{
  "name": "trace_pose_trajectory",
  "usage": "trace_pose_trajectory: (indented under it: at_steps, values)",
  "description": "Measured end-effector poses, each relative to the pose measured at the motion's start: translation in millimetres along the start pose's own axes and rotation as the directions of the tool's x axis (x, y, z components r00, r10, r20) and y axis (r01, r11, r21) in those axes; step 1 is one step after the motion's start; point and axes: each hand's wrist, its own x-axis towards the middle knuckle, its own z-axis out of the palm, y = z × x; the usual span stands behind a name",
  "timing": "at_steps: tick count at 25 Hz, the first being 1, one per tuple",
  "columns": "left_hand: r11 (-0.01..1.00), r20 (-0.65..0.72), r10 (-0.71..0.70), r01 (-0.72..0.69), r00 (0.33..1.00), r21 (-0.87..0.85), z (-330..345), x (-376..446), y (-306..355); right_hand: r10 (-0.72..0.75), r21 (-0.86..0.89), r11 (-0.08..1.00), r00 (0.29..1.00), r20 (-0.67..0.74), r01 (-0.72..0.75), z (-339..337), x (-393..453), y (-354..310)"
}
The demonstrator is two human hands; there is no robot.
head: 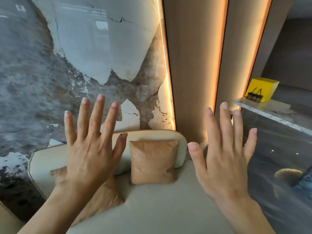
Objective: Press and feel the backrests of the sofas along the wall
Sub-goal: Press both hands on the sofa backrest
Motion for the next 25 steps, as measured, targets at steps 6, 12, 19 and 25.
trace_pose_trajectory:
  at_steps: [6, 12, 19, 25]
  values:
    - [1.0, 0.061, -0.01, 0.01, 0.998, -0.001, 36.7, 14.3, 144.1, -0.015, -0.051, 0.998, 0.993, 0.115, 0.021, 14.5, 13.4, 153.3]
    - [0.998, 0.128, -0.023, 0.016, 0.991, 0.058, 83.8, 27.3, 179.2, -0.036, -0.014, 0.999, 0.986, 0.164, 0.039, 66.5, 36.2, 199.2]
    - [0.993, 0.186, -0.108, 0.095, 0.976, 0.076, 162.3, 30.5, 153.5, -0.1, -0.017, 0.994, 0.971, 0.217, 0.106, 146.3, 65.2, 182.2]
    - [0.983, 0.29, -0.174, 0.147, 0.941, 0.111, 207.5, 23.4, 141.5, -0.127, 0.064, 0.991, 0.953, 0.274, 0.114, 210.9, 85.1, 173.9]
